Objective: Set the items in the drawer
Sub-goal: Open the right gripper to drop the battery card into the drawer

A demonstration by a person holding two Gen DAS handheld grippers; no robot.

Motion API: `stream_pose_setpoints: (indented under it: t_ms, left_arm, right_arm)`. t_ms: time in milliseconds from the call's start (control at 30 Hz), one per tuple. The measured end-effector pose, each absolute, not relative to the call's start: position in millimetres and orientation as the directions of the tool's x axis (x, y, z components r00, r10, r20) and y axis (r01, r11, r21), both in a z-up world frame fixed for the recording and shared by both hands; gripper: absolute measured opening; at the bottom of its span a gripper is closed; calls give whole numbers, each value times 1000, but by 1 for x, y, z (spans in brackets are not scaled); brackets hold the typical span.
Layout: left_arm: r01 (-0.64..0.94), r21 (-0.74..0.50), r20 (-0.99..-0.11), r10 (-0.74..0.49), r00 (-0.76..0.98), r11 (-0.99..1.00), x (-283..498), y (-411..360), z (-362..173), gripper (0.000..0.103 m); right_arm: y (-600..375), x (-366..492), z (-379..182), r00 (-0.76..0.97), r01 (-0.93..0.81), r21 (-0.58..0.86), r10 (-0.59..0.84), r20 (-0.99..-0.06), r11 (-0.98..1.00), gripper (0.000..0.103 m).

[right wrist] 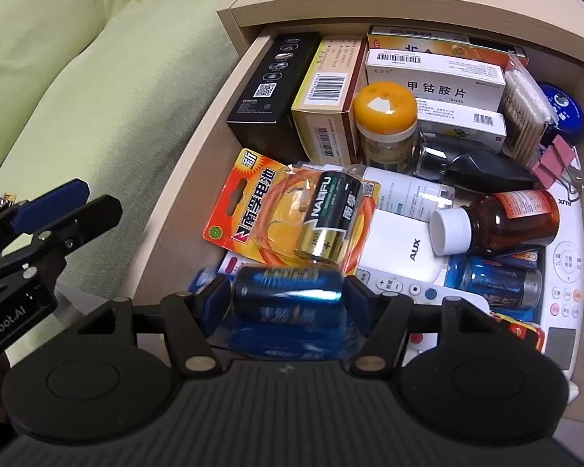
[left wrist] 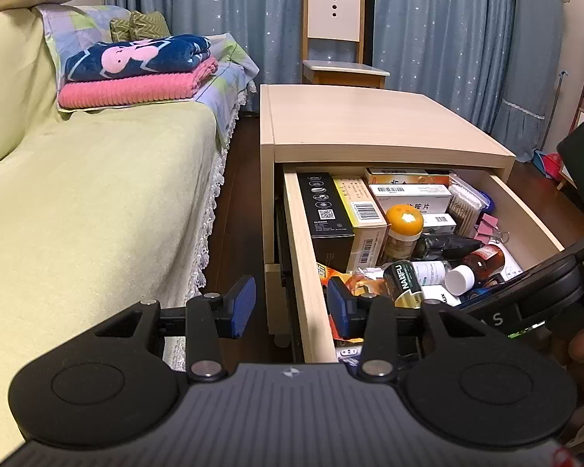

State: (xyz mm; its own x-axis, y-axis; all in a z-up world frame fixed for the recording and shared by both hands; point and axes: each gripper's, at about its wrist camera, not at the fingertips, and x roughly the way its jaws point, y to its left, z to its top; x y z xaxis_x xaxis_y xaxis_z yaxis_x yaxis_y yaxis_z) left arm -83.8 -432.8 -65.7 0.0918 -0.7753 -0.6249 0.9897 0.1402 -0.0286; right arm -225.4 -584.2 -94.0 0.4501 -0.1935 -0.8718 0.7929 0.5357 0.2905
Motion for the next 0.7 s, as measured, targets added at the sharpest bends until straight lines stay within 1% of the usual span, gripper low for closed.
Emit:
stream_pose_setpoints:
  t_ms: [200, 400, 600, 700]
  left_arm:
    - [991, -25, -630, -771, 89, 135, -86, -434, -67, 47]
    - [992, -18, -647, -758, 81, 121, -87, -437, -70, 47]
    - [994, -9, -656, -751, 76, 109, -90, -438, -70, 47]
    - [995, -3, -657, -750, 75, 102, -92, -439, -70, 50]
  right_arm:
    - [-585, -228, -93, 460, 780, 299, -179, -870, 550, 62]
    - [-587, -236, -87, 459, 745, 269, -177, -871, 611, 62]
    - [-597, -250, -82, 412, 698, 199, -159, -897, 688, 62]
    - [-606, -252, -84, 352, 655, 146, -129, -927, 741, 62]
